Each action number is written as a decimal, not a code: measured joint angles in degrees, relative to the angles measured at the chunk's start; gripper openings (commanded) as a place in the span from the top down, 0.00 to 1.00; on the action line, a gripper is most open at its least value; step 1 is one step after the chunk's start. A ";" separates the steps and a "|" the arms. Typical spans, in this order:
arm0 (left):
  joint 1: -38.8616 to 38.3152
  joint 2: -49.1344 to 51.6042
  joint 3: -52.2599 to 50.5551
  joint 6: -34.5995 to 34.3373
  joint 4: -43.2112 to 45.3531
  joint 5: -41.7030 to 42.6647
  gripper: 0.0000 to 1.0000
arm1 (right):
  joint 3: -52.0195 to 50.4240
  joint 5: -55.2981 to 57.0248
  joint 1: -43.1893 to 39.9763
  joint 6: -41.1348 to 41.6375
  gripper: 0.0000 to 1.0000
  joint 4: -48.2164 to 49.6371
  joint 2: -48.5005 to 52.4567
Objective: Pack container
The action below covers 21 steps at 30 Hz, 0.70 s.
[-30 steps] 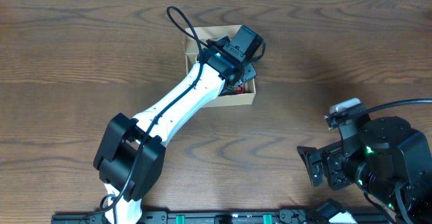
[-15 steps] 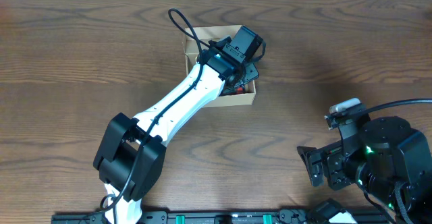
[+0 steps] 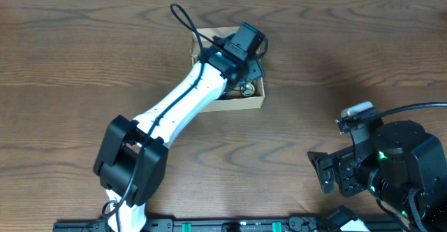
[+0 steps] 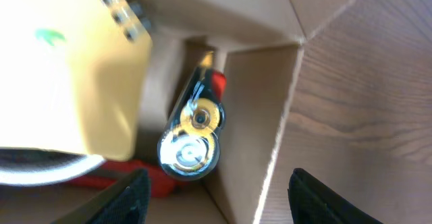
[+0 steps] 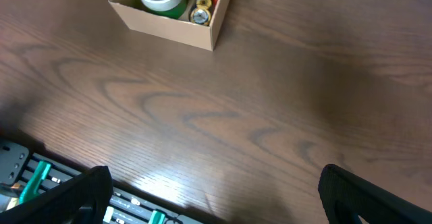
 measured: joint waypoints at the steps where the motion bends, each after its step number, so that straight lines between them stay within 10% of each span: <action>1: 0.61 -0.50 0.00 1.38 -0.02 0.00 0.33 | 0.00 0.00 0.00 0.02 0.01 0.00 -0.02; 10: 8.74 -14.34 0.09 15.17 -0.07 -3.04 0.41 | 0.00 0.00 0.00 0.00 0.01 0.00 0.00; 12: 11.10 -17.68 0.31 18.12 0.02 -3.98 0.57 | 0.00 0.00 0.00 0.02 0.01 0.00 -0.02; 14: 13.40 -20.00 0.42 21.18 0.02 -4.68 0.94 | 0.00 0.00 0.00 0.02 0.01 0.00 0.00; 21: 20.96 -21.27 0.44 26.71 -1.33 -4.13 0.94 | 0.00 0.09 0.00 0.02 0.01 1.42 -0.02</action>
